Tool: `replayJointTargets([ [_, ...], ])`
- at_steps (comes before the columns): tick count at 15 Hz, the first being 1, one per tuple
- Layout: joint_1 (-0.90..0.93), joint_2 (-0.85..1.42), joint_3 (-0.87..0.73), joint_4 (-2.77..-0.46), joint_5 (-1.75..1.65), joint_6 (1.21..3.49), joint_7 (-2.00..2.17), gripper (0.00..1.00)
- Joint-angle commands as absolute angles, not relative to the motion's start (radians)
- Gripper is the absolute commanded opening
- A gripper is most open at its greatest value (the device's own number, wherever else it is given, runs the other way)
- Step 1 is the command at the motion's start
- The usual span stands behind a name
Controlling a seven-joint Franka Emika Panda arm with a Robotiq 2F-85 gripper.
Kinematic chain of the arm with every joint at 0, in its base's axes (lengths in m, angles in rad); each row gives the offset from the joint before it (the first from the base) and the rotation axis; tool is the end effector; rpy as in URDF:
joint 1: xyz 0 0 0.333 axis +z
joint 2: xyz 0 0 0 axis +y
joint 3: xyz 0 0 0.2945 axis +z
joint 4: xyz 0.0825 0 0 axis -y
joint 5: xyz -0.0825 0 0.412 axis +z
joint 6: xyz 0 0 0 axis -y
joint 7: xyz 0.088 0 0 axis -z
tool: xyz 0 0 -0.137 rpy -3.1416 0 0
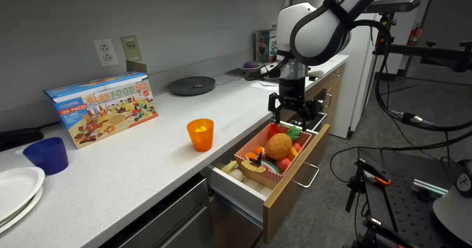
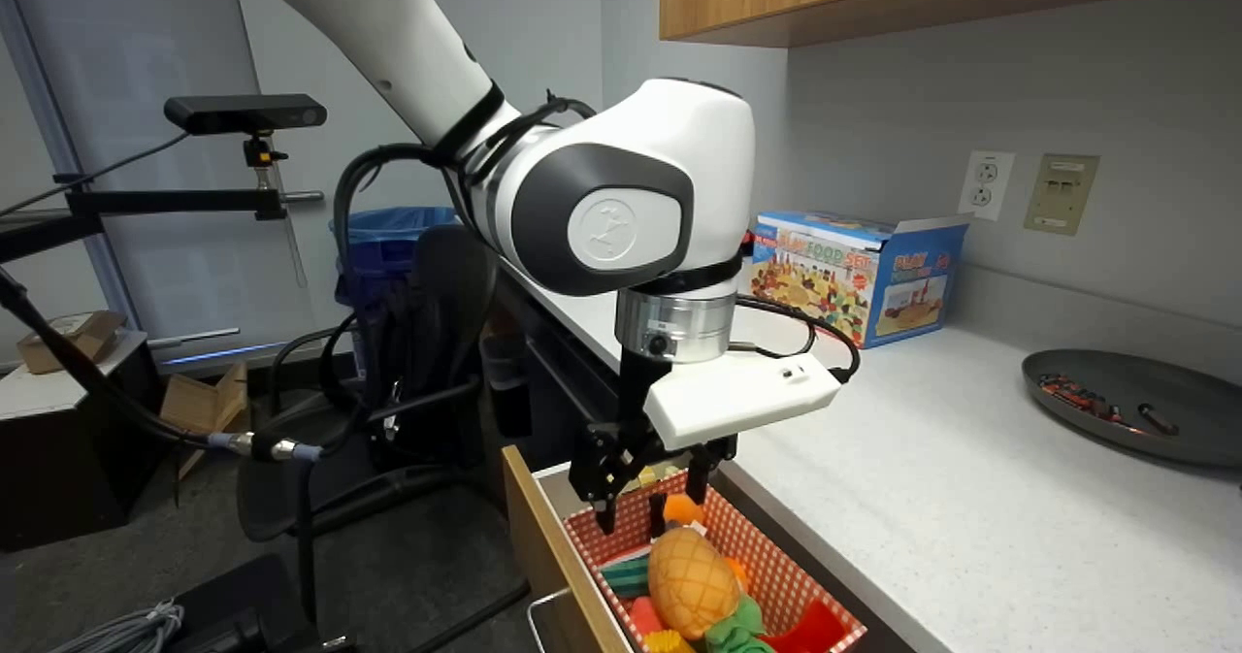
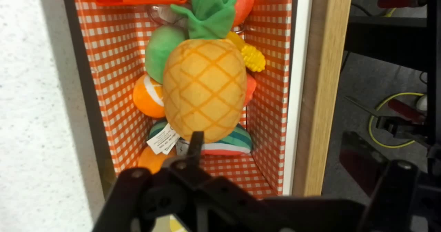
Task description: Pick up the plush toy from the drawer and put it on the counter, then close the drawer
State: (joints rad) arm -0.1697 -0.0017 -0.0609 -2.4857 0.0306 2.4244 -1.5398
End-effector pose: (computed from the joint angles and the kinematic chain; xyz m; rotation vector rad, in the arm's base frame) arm 0.4663 -0.1087 0.2100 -2.4677 -1.8479 0.0349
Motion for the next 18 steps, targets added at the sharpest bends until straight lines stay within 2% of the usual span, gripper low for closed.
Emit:
replayJointTargets([
  [1,-0.151,-0.004,-0.084,-2.483,0.062,2.413,-1.683,1.00],
  [8,-0.165,0.015,-0.112,-2.477,0.118,2.417,-2.154,1.00],
  [15,-0.167,0.050,-0.123,-2.424,0.126,2.329,-2.530,1.00],
  [16,-0.162,0.022,-0.122,-2.473,0.090,2.386,-2.413,1.00],
  [18,-0.163,0.031,-0.121,-2.457,0.094,2.360,-2.467,1.00],
])
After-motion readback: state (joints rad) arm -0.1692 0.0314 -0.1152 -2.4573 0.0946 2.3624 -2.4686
